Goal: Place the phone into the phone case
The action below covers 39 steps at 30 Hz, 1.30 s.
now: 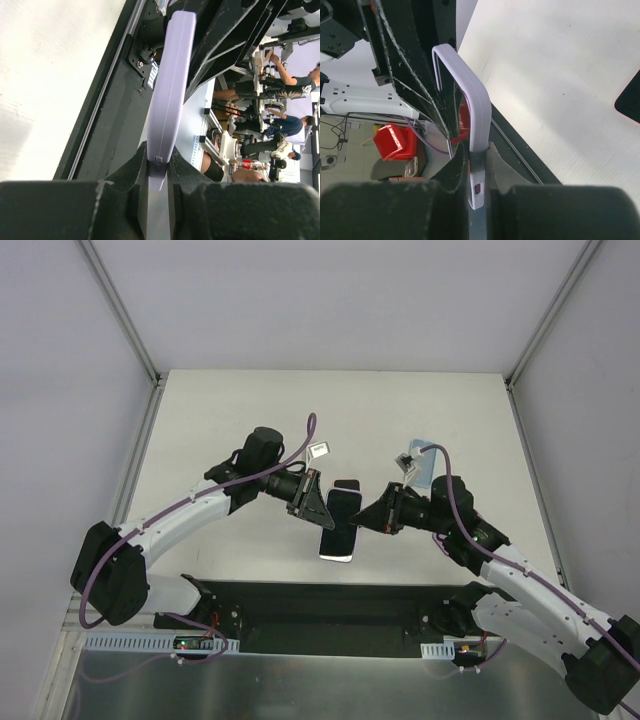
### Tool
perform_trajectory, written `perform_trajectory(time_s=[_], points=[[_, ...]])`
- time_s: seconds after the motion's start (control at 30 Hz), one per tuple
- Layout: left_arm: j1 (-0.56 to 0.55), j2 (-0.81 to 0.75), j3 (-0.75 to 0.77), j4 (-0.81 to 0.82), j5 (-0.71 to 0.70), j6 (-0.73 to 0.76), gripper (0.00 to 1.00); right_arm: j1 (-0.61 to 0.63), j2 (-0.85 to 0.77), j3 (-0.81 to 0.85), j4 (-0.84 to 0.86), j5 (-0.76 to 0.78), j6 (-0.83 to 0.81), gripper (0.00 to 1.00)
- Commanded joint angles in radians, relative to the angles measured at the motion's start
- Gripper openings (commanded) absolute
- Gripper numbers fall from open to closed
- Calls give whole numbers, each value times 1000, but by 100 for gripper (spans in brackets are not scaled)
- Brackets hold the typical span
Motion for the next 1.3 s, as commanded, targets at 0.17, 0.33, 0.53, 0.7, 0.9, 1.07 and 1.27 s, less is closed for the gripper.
perform_trajectory(time_s=[0.17,0.33,0.53,0.7,0.9,1.07,1.27], points=[[-2,21,32,72,-9,-57,0,4,-20,8,9,70,30,33],[54,50,15,58,-7,-68,0,4,-78,38,-195,227,-35,81],[289,154,-22,-57,-41,-44,0,1,-150,55,-324,300,-64,96],[384,269,10,-137,-55,4,0,-2,-172,78,-410,349,-95,96],[396,353,99,-264,-110,114,0,-2,-201,101,-507,407,-161,96],[396,396,130,-309,-165,167,0,-4,-262,110,-535,426,-185,96],[396,461,136,-322,-182,183,0,-4,-331,126,-607,456,-213,96]])
